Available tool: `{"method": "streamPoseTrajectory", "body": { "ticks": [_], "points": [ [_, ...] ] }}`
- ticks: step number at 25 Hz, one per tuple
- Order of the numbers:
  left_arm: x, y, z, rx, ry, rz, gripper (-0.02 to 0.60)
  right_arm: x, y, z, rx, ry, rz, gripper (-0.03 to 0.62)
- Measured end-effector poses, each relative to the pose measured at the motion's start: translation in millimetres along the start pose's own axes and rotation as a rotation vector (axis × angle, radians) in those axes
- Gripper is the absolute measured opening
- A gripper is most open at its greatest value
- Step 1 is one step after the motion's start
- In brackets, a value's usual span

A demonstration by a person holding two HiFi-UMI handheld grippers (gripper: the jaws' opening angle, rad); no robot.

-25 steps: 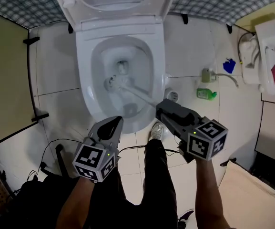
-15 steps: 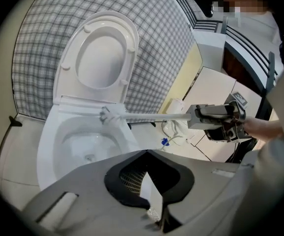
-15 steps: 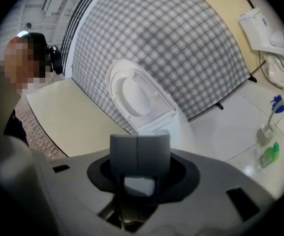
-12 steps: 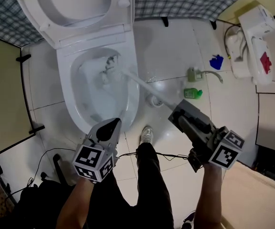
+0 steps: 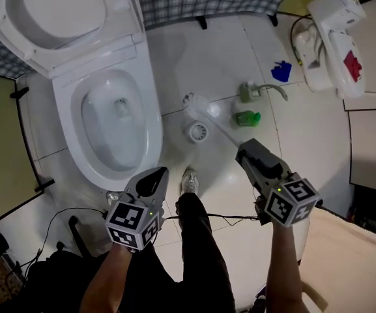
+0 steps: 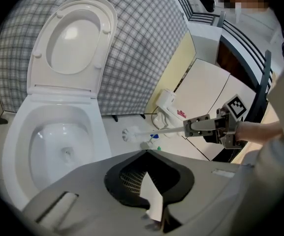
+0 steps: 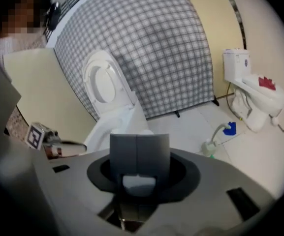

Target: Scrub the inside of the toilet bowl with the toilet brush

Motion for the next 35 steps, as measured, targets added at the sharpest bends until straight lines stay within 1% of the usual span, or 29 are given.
{"method": "streamPoseTrajectory", "body": {
  "ticks": [3,7,13,15,17,20,28,31,35],
  "points": [
    [6.0,-3.4,-6.8,-0.005,0.004,0.019,0.008,25.0,-30.3,-13.2,0.075,0.115,0.117,0.173],
    [13.3,-7.4,-6.1,-0.016,0.011,0.029,0.008,54.0,-76.1,-27.8,0.158,0.198,0.265,0.173],
    [25.9,-8.6,-3.3,-0.054,0.050,0.036,0.008,79.0,-132.9,-36.4,0.188,0.313,0.449,0.174],
    [29.0,-4.8,0.2,-0.069,0.059,0.036,0.008,89.1,-149.3,-36.7,0.176,0.342,0.494,0.175],
    [32.4,-2.2,3.5,-0.091,0.086,0.022,0.008,94.2,-165.7,-37.3,0.161,0.380,0.534,0.175],
    [36.0,0.9,4.6,-0.120,0.118,-0.004,0.008,97.3,-188.1,-38.0,0.167,0.445,0.587,0.175],
    [44.5,16.4,-4.2,-0.162,0.140,-0.032,0.008,97.9,-223.7,-39.2,0.198,0.479,0.621,0.175],
    [44.1,23.4,-4.1,-0.176,0.146,-0.043,0.008,94.1,-236.7,-42.4,0.206,0.440,0.642,0.176],
    [45.3,35.9,-1.7,-0.203,0.164,-0.049,0.008,100.4,-247.5,-46.4,0.223,0.416,0.715,0.184]
  ]
}}
Point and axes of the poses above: the fingertips, and each gripper's own axes: y backward along the fingers, z to its left, x out of its underside, the point moved 9 cm from there along y, backward along the fingers, and after that the axes turned 4 degrees about z, right-handed, at the moved point
